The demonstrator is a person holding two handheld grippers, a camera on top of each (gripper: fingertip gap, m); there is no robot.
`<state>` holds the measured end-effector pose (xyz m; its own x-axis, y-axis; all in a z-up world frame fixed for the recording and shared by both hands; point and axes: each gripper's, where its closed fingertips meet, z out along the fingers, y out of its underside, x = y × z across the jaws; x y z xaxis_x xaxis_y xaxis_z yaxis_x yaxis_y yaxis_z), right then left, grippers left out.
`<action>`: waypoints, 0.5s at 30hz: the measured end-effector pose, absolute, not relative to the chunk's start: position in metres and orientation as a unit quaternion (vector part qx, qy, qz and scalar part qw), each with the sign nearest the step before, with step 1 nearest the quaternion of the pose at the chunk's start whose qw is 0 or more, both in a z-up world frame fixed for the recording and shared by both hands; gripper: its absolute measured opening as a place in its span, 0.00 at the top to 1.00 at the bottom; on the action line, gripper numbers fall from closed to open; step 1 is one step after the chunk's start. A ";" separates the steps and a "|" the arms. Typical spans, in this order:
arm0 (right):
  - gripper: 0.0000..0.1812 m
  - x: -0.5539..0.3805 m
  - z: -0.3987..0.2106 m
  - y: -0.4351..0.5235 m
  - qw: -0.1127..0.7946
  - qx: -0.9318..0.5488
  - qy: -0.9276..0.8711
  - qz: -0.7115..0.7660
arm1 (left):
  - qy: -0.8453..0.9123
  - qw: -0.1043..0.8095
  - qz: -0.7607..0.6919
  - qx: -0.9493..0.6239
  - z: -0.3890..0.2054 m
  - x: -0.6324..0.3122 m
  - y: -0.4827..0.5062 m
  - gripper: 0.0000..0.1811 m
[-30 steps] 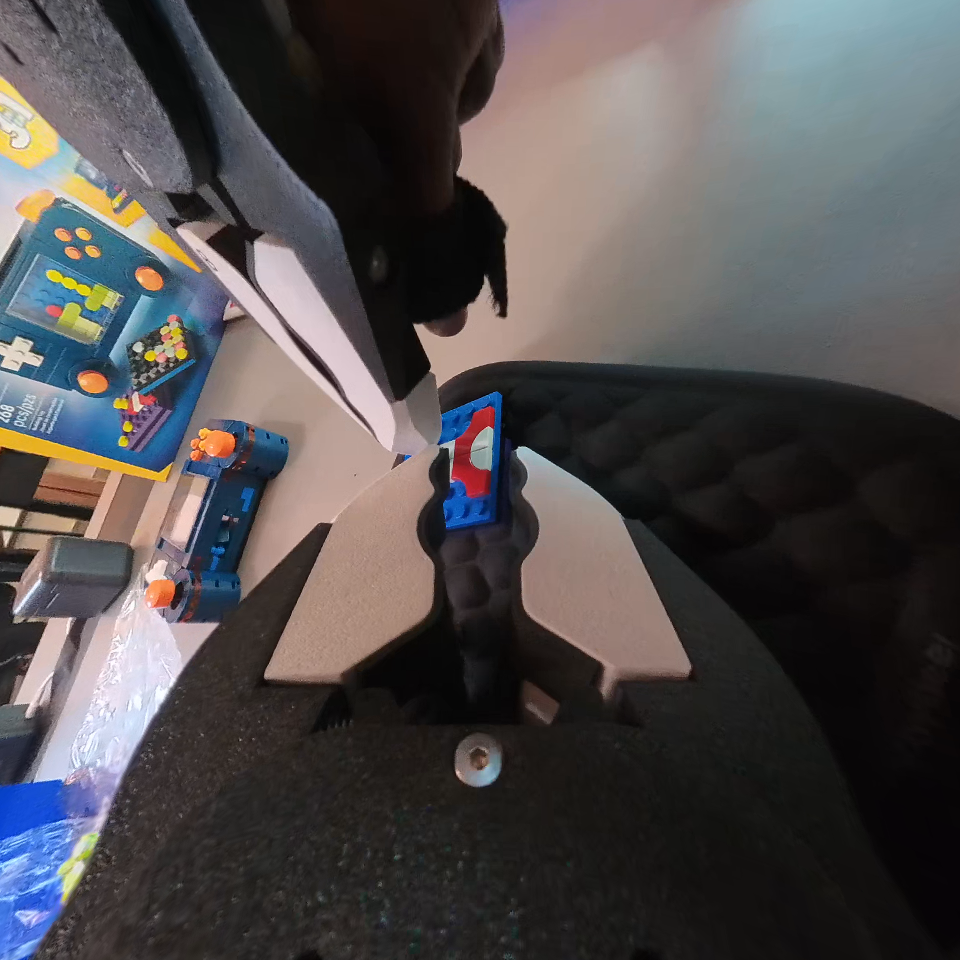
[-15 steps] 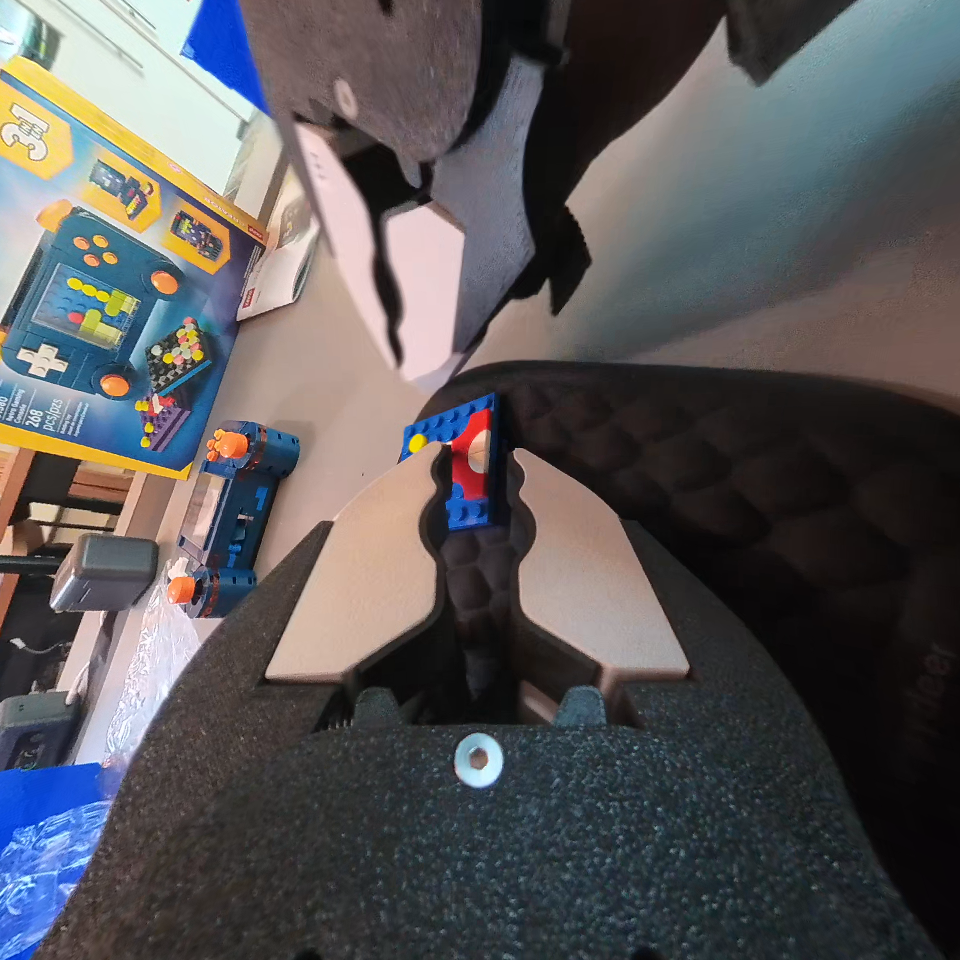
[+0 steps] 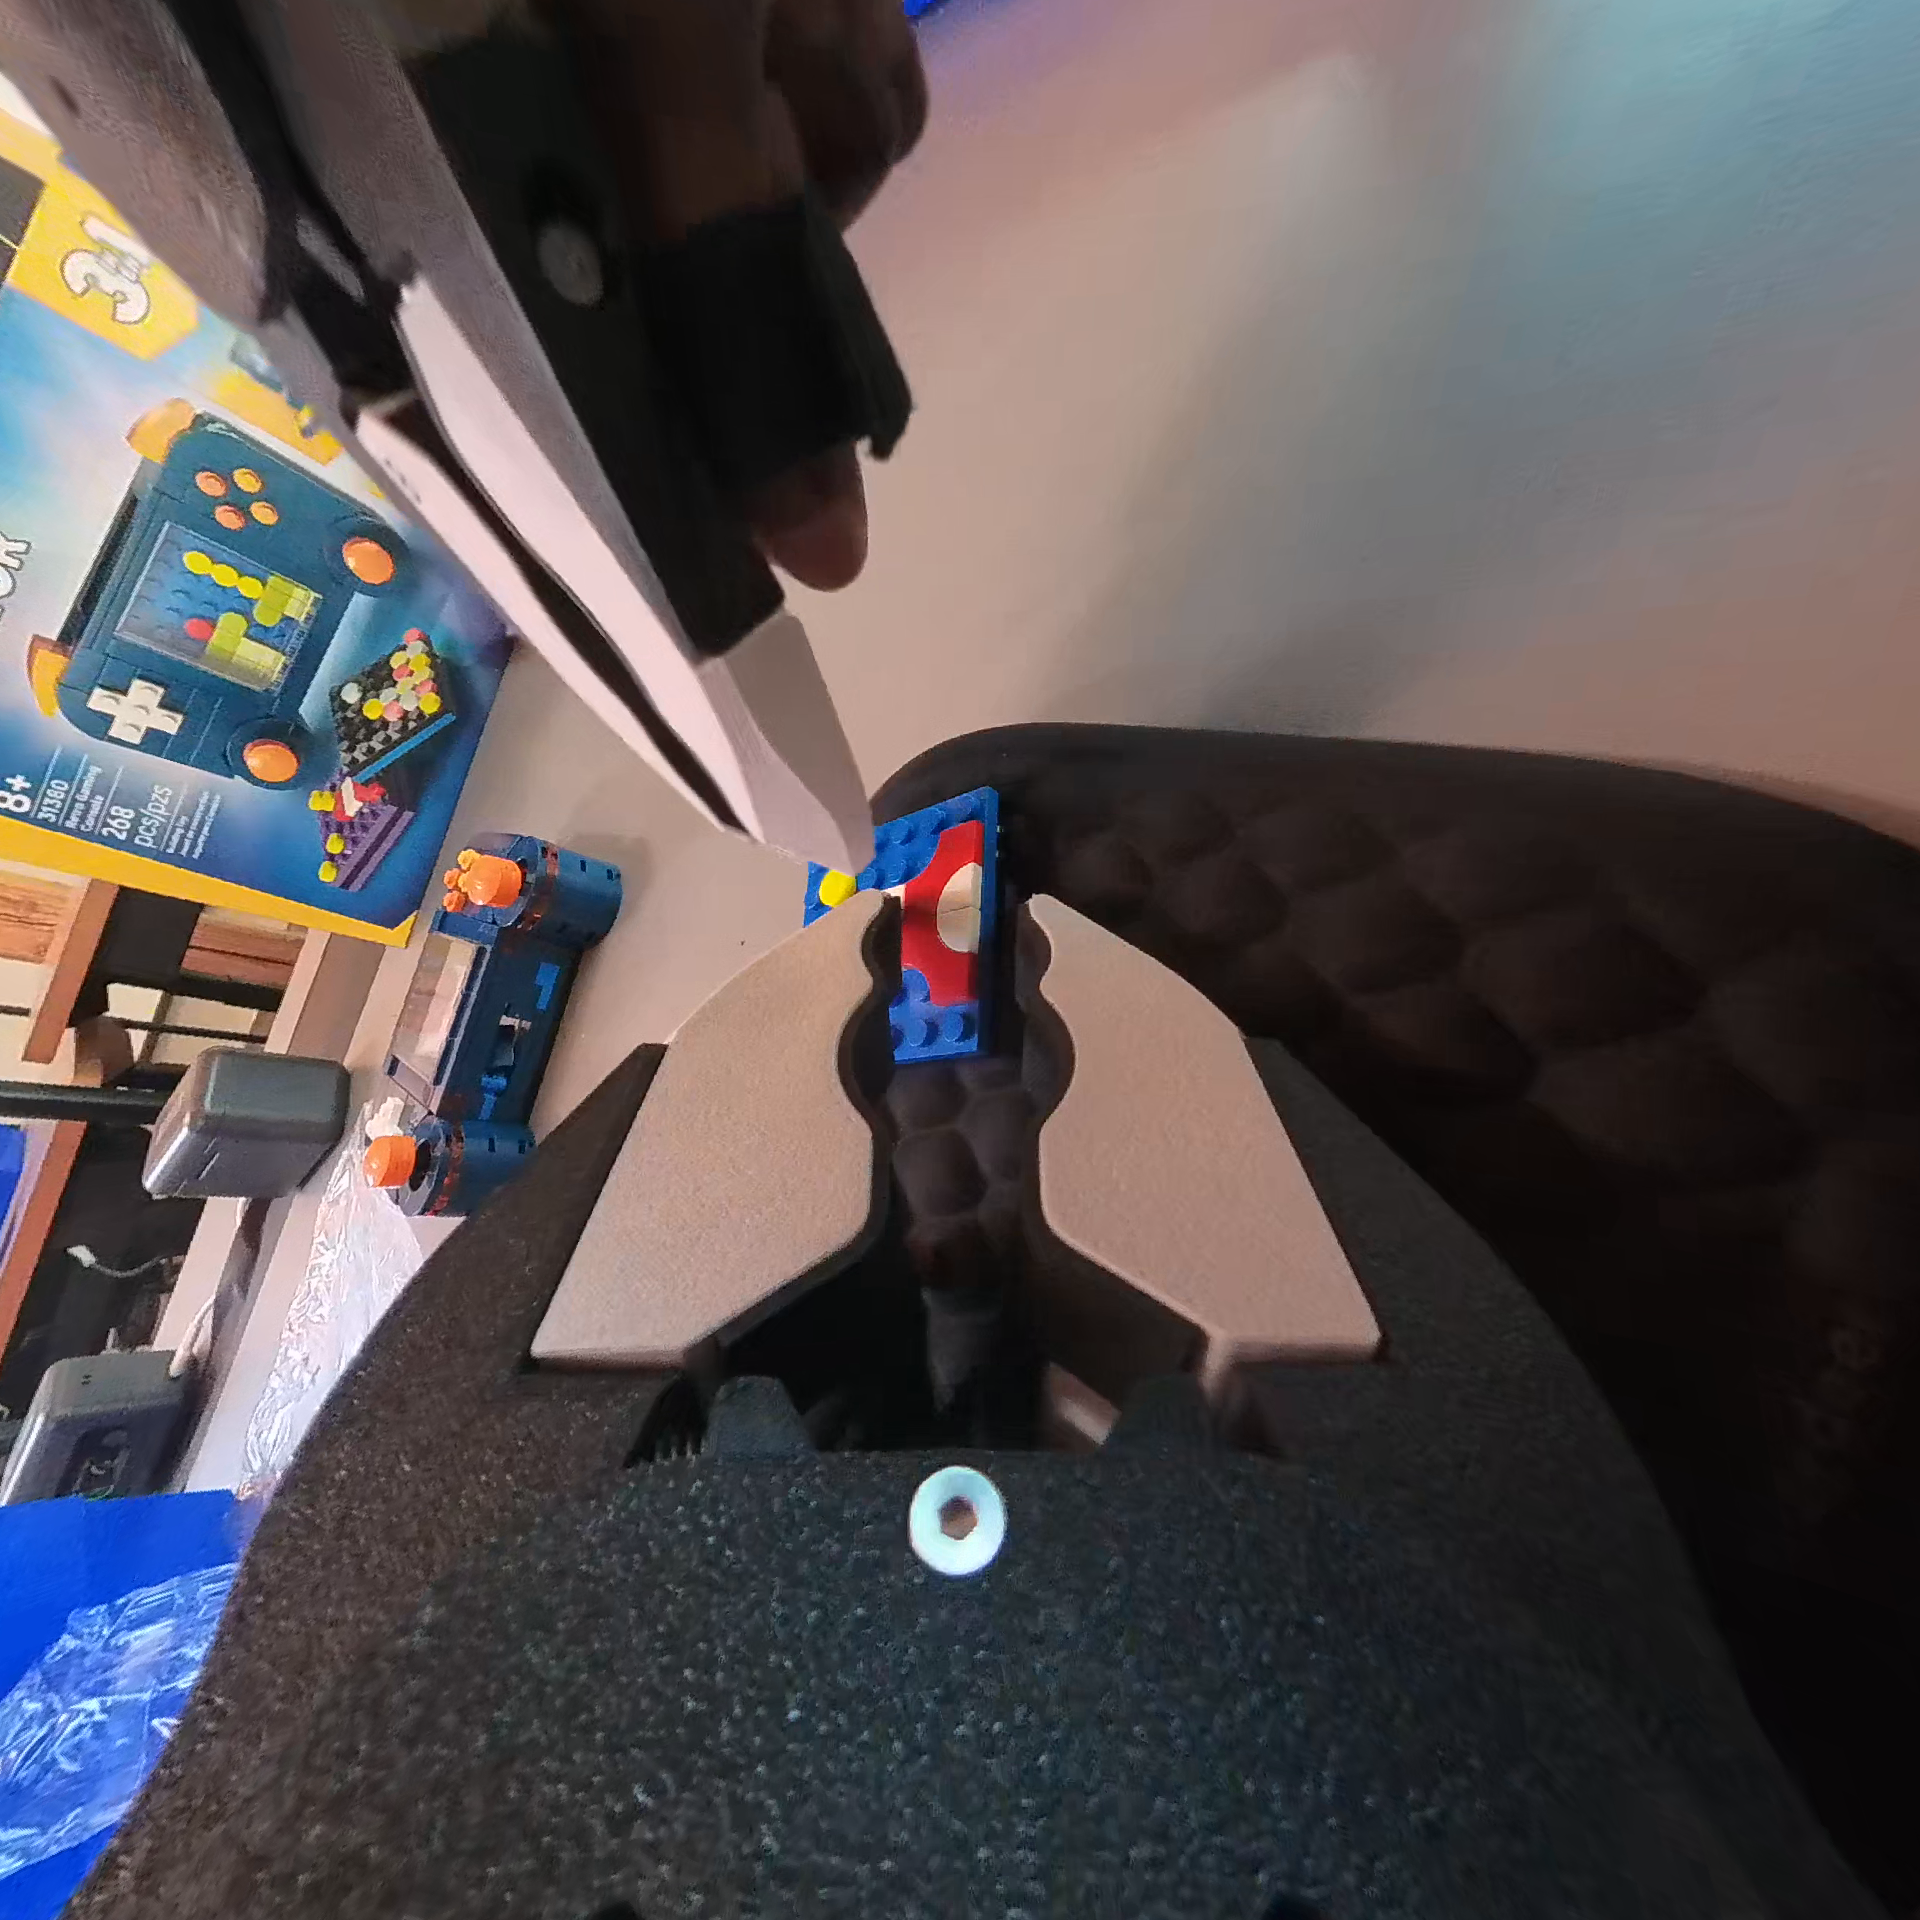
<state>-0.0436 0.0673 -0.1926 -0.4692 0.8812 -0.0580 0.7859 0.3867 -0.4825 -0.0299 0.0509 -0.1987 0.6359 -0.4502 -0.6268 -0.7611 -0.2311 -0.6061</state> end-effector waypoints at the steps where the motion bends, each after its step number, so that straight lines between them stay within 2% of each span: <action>1: 0.95 -0.045 -0.194 0.067 0.104 -0.497 -0.833 0.222 | 0.396 0.478 0.164 -0.767 -0.199 -0.030 0.051 0.89; 15: 0.96 -0.049 -0.196 0.069 0.103 -0.488 -0.854 0.147 | 0.396 0.484 0.165 -0.763 -0.197 -0.030 0.051 0.89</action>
<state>-0.0491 0.0686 -0.1960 -0.5031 0.8636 0.0324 0.8029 0.4809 -0.3523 -0.0295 0.0507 -0.1975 0.6322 -0.4442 -0.6349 -0.7635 -0.2176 -0.6080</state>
